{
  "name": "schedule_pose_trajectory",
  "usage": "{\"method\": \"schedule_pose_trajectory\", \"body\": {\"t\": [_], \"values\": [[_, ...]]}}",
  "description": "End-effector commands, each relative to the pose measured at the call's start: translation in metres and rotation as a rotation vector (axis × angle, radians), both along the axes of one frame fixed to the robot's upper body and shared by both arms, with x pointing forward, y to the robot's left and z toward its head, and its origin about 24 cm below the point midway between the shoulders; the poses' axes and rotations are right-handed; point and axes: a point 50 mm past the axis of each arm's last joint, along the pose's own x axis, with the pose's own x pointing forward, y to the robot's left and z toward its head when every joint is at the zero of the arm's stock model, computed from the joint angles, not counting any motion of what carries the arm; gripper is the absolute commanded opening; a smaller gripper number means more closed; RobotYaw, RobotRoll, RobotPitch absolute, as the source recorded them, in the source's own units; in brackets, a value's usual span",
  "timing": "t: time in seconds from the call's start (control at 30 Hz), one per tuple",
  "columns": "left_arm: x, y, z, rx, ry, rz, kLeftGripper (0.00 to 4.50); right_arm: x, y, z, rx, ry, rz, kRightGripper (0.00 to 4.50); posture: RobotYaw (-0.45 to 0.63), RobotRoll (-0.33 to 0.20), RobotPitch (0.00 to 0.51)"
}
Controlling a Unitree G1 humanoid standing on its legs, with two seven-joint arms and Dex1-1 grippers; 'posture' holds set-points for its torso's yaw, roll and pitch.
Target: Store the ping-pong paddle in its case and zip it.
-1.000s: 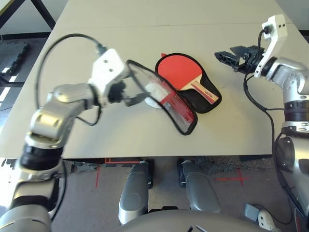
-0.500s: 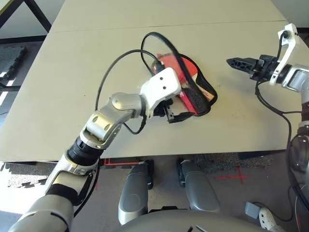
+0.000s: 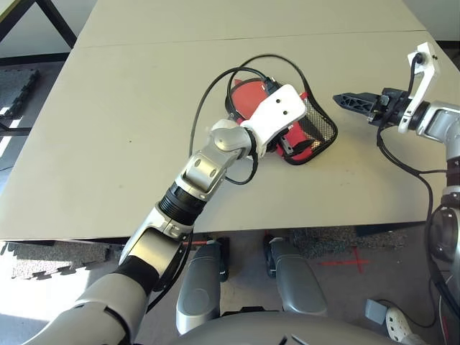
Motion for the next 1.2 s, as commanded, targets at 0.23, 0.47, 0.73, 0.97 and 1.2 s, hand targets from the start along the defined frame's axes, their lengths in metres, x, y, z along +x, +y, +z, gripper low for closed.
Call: {"method": "schedule_pose_trajectory", "body": {"t": [0.23, 0.47, 0.73, 0.97, 1.2], "values": [[-0.002, 0.048, 0.033, 0.044, -0.070, -0.023, 4.50, -0.006, 0.012, -0.018, -0.021, 0.121, 0.077, 4.48, 0.04, 0.000, 0.225], [-0.009, 0.073, 0.049, 0.081, -0.081, -0.013, 4.50, 0.004, 0.030, -0.039, -0.021, 0.216, 0.093, 4.48, 0.06, 0.000, 0.226], [-0.013, 0.074, 0.047, 0.087, -0.061, -0.008, 4.50, 0.009, 0.051, -0.052, 0.030, 0.309, 0.136, 4.48, 0.08, 0.000, 0.231], [-0.013, 0.075, 0.045, 0.087, -0.053, -0.001, 4.50, 0.007, 0.058, -0.052, 0.041, 0.339, 0.166, 3.84, 0.08, 0.000, 0.233], [-0.012, 0.075, 0.044, 0.089, -0.049, 0.004, 4.50, 0.005, 0.052, -0.052, 0.006, 0.379, 0.143, 1.25, 0.08, 0.000, 0.232]]}}
